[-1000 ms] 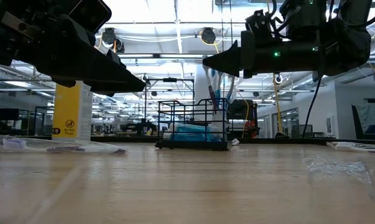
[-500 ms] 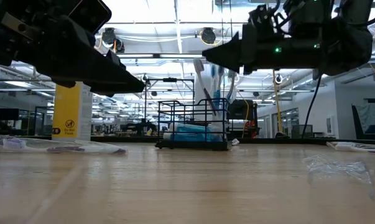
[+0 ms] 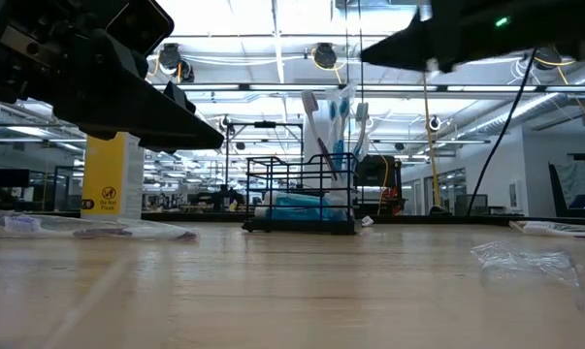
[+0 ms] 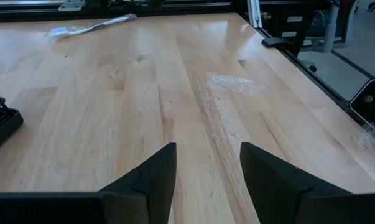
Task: Pick & Place toothbrushing station
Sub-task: Put the purple toothbrush into the wire organizer
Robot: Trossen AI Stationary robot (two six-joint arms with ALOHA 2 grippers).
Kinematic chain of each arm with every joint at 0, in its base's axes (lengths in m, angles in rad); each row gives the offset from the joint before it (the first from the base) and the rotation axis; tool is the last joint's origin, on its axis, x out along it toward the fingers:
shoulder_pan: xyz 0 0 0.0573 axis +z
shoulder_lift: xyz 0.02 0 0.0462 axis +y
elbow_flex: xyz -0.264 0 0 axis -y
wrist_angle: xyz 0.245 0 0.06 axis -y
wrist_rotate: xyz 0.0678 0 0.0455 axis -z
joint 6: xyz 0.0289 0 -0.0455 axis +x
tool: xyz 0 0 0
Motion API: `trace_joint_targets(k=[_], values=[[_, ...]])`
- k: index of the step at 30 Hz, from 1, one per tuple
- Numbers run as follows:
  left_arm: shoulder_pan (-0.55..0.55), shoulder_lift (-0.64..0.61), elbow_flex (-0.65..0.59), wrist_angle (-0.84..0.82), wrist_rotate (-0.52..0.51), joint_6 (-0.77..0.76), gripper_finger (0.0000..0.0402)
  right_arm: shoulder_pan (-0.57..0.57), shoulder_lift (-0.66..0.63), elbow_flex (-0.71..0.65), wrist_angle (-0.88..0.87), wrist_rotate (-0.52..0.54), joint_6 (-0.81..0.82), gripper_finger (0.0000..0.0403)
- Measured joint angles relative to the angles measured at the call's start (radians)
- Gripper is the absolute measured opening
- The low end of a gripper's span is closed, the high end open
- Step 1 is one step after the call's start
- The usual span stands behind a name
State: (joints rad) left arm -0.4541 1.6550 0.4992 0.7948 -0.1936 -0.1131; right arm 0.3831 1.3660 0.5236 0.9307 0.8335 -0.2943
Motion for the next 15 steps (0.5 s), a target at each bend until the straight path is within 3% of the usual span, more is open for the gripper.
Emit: trace_joint_targets(k=[3, 7, 11, 15], values=[[0.000, 0.000, 0.000, 0.000, 0.000, 0.000, 0.0182, 0.069, -0.120, 0.000, -0.261, 0.109, 0.151, 0.0184], [0.000, 0.000, 0.000, 0.000, 0.000, 0.004, 0.0182, 0.095, -0.279, 0.011, -0.713, 0.129, 0.489, 0.0184], [0.000, 0.000, 0.000, 0.000, 0.000, 0.005, 0.0182, 0.068, -0.373, 0.074, -1.178, 0.042, 0.805, 0.0183], [0.000, 0.000, 0.000, 0.000, 0.000, 0.005, 0.0182, 0.022, -0.394, 0.161, -1.546, -0.065, 0.996, 0.0183]])
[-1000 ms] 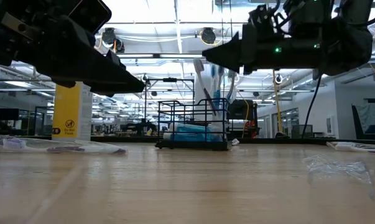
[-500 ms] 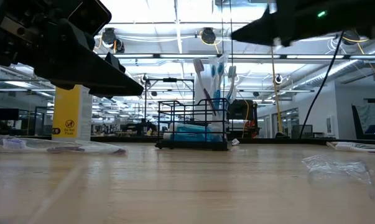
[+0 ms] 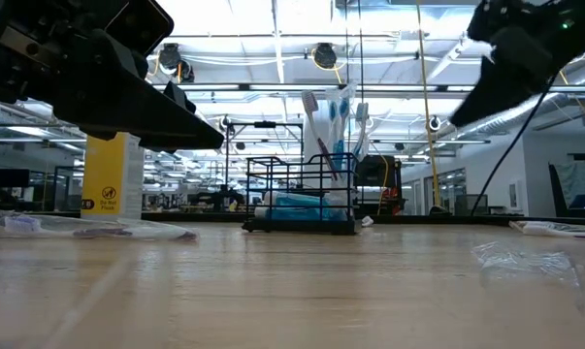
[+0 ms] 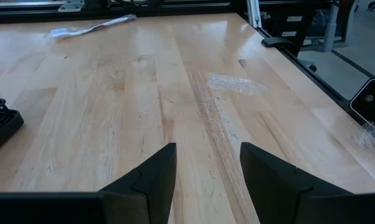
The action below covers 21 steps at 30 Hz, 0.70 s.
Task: Pick & Place toothbrushing station
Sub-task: Put the purple toothbrush into the wire organizer
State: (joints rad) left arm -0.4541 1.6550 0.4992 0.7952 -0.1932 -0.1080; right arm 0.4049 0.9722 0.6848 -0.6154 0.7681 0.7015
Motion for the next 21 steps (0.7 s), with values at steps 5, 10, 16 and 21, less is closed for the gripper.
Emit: trace_joint_targets(k=[5, 10, 16, 21], values=[[0.000, 0.000, 0.000, 0.000, 0.000, 0.000, 0.0182, -0.058, 0.004, 0.034, -0.235, -0.174, 0.122, 0.0183], [0.000, 0.000, 0.000, 0.001, 0.000, 0.000, 0.0182, -0.099, 0.004, 0.034, -0.400, -0.312, 0.200, 0.0183], [0.000, 0.000, 0.000, 0.002, 0.000, 0.000, 0.0182, -0.164, 0.004, 0.033, -0.473, -0.459, 0.193, 0.0183], [0.000, 0.000, 0.000, 0.002, 0.000, -0.001, 0.0182, -0.237, 0.004, 0.003, -0.469, -0.517, 0.138, 0.0183]])
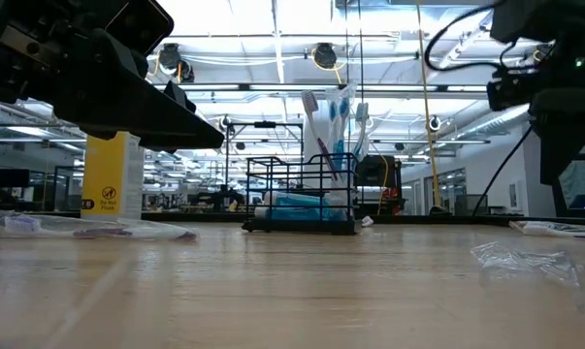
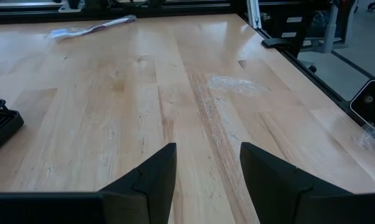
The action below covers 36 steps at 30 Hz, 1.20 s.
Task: Pick & Place toothbrushing station
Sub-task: Put the purple toothbrush into the wire organizer
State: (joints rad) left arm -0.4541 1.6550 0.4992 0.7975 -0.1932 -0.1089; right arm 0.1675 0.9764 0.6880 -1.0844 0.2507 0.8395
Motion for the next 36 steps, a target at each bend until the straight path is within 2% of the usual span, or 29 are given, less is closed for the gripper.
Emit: trace_joint_targets(k=[6, 10, 18, 26, 36], values=[[0.000, 0.000, 0.000, 0.000, 0.000, 0.000, 0.0182, -0.091, 0.000, -0.074, 0.025, -0.070, -0.066, 0.0183], [0.000, 0.000, 0.000, 0.000, 0.000, 0.001, 0.0182, -0.150, 0.000, -0.109, 0.089, -0.075, -0.126, 0.0183], [0.000, 0.000, 0.000, 0.000, 0.000, 0.001, 0.0182, -0.311, 0.004, -0.161, 0.193, -0.170, -0.240, 0.0183], [0.000, 0.000, 0.000, 0.000, 0.000, 0.001, 0.0182, -0.333, 0.046, -0.161, 0.250, -0.149, -0.236, 0.0183], [0.000, 0.000, 0.000, -0.002, 0.000, 0.001, 0.0182, -0.326, 0.225, -0.156, 0.302, -0.148, -0.258, 0.0177]])
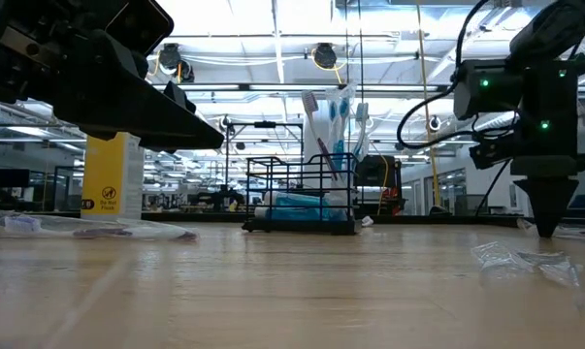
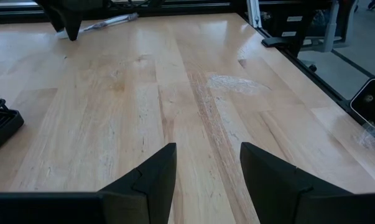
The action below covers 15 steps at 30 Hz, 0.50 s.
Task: Pick & Place toothbrushing station
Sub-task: Put the purple toothbrush into the wire organizer
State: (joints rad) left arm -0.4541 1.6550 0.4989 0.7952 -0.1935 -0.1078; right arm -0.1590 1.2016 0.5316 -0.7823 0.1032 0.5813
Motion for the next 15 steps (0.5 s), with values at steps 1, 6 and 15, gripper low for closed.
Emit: trace_joint_targets(k=[1, 6, 15], values=[[0.000, 0.000, 0.000, 0.000, 0.000, 0.000, 0.0182, 0.004, 0.010, 0.000, 0.004, 0.000, -0.003, 0.0170], [0.000, 0.000, 0.000, -0.002, 0.000, 0.000, 0.0182, 0.020, 0.027, -0.002, 0.027, -0.004, -0.010, 0.0082], [0.000, 0.000, 0.000, -0.001, 0.000, 0.000, 0.0182, 0.134, -0.012, -0.005, 0.062, 0.039, 0.056, 0.0012]])
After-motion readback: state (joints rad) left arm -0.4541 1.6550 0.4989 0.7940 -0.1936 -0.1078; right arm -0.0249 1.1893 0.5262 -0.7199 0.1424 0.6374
